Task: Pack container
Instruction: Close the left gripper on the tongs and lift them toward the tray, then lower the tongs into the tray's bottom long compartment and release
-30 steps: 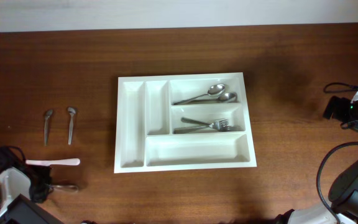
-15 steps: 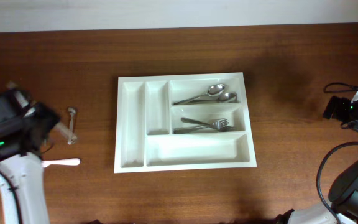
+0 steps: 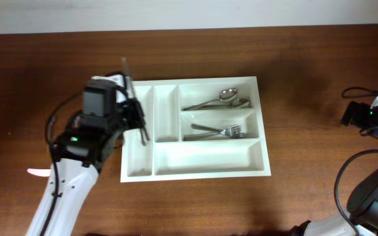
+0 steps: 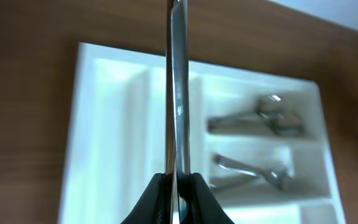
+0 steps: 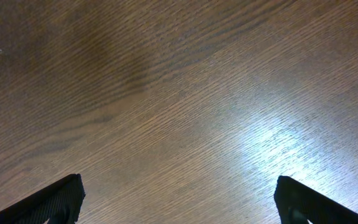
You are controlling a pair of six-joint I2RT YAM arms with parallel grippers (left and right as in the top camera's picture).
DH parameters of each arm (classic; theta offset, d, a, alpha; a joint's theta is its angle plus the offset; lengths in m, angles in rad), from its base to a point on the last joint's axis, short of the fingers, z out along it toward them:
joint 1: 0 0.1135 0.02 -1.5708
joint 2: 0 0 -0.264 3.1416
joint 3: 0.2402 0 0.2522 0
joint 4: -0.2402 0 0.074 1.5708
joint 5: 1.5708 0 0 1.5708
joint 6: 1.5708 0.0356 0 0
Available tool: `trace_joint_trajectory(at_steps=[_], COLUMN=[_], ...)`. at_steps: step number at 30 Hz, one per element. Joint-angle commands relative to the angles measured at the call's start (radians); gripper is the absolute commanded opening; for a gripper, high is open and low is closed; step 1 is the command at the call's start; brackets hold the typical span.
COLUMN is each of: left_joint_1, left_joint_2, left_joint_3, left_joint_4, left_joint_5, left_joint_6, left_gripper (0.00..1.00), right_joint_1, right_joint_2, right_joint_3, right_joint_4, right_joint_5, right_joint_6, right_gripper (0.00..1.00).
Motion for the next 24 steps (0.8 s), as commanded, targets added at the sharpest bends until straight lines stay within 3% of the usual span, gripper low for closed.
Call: trace_joint_trajectory(at_steps=[1, 7, 12, 20, 24], left_joint_1=[-0.065, -0.134, -0.137, -0.137, -0.137], left_joint_2=[-0.004, -0.004, -0.004, -0.004, -0.004], left_joint_3=[0.013, 0.013, 0.013, 0.013, 0.013], left_joint_4=[-0.002, -0.071, -0.103, -0.1, -0.097], left_joint_5=[-0.022, -0.159, -0.166, -0.155, -0.043], left_joint_6=[0.007, 0.153, 0.312, 0.323, 0.323], left_gripper=[0.02, 0.02, 0.02, 0.02, 0.03], right_joint_1=[-0.005, -0.005, -0.005, -0.005, -0.005], right_joint_2=[-0.002, -0.002, -0.002, -0.002, -0.002], right_joint_3=[-0.005, -0.005, -0.005, -0.005, -0.005], right_joint_4=[0.0, 0.0, 0.0, 0.0, 0.0], right_joint_5=[0.005, 0.005, 0.005, 0.005, 0.005], right_joint_6=[0.009, 0.009, 0.008, 0.009, 0.009], right_gripper=[0.99, 0.99, 0.98, 0.99, 0.99])
